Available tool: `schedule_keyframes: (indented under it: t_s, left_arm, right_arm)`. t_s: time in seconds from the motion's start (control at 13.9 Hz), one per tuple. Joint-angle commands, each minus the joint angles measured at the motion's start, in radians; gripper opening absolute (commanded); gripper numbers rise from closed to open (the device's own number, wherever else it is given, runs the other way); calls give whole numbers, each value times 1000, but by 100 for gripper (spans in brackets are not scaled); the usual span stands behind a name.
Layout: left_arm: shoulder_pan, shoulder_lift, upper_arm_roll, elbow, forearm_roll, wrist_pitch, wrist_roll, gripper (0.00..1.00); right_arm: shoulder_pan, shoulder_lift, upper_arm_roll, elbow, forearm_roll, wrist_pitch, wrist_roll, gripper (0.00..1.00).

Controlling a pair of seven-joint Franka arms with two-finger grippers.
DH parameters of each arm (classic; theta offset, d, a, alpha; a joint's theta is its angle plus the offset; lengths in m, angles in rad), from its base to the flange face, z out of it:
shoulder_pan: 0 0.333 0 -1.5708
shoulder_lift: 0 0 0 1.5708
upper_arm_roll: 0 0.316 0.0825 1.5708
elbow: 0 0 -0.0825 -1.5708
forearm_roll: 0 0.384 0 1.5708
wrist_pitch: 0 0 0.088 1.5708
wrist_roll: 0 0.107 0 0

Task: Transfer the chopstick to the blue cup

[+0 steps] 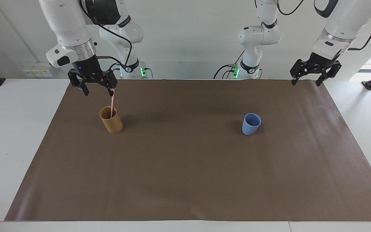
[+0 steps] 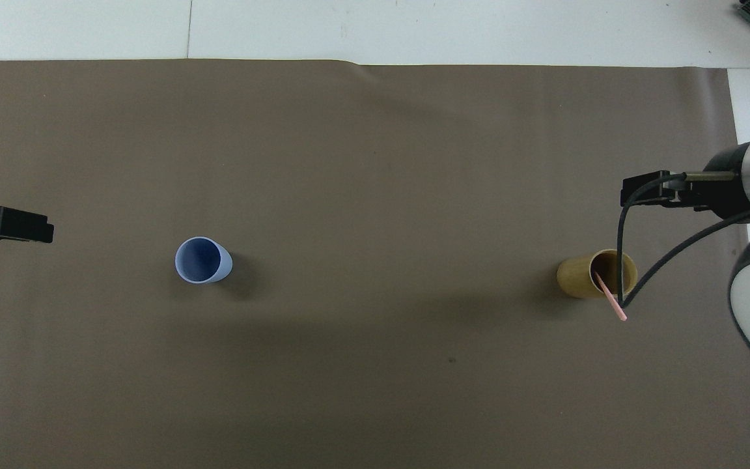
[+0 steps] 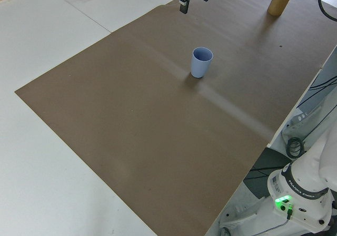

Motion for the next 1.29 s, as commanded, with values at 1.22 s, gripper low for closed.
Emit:
schedule_keyframes:
  t_s: [1.22]
  left_arm:
    - [10,-1,-14,-49,-26,-6,-3,100]
  right_arm:
    - [-16,-26,2,-30,23,2,-33,100]
